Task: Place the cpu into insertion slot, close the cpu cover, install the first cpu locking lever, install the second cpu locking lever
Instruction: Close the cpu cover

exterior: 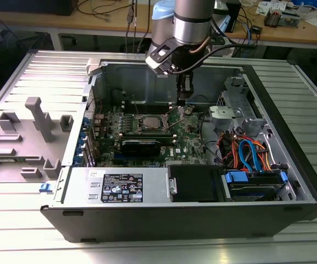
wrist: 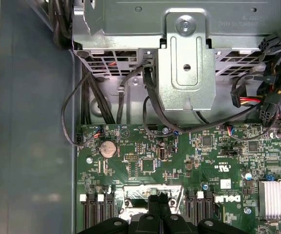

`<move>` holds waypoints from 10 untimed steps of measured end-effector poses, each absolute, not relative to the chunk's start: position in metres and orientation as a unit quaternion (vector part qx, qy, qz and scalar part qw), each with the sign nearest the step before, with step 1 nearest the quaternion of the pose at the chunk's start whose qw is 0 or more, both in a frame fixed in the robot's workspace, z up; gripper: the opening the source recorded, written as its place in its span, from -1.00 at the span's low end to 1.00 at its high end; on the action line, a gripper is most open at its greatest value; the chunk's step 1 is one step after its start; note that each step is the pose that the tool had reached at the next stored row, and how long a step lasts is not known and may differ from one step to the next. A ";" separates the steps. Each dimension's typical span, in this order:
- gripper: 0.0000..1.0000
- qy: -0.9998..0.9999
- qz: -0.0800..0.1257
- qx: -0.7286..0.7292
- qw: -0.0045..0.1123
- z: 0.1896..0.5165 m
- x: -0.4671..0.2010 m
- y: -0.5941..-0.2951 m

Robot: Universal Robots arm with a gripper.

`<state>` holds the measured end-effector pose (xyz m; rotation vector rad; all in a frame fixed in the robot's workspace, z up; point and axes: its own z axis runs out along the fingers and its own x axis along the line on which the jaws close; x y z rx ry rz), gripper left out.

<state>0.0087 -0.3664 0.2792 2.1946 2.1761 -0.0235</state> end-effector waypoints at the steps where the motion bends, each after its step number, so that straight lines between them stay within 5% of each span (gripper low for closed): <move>1: -0.79 0.704 -0.008 0.710 0.025 0.279 0.009 -0.366; 10: -0.79 0.704 -0.008 0.710 0.025 0.279 0.010 -0.366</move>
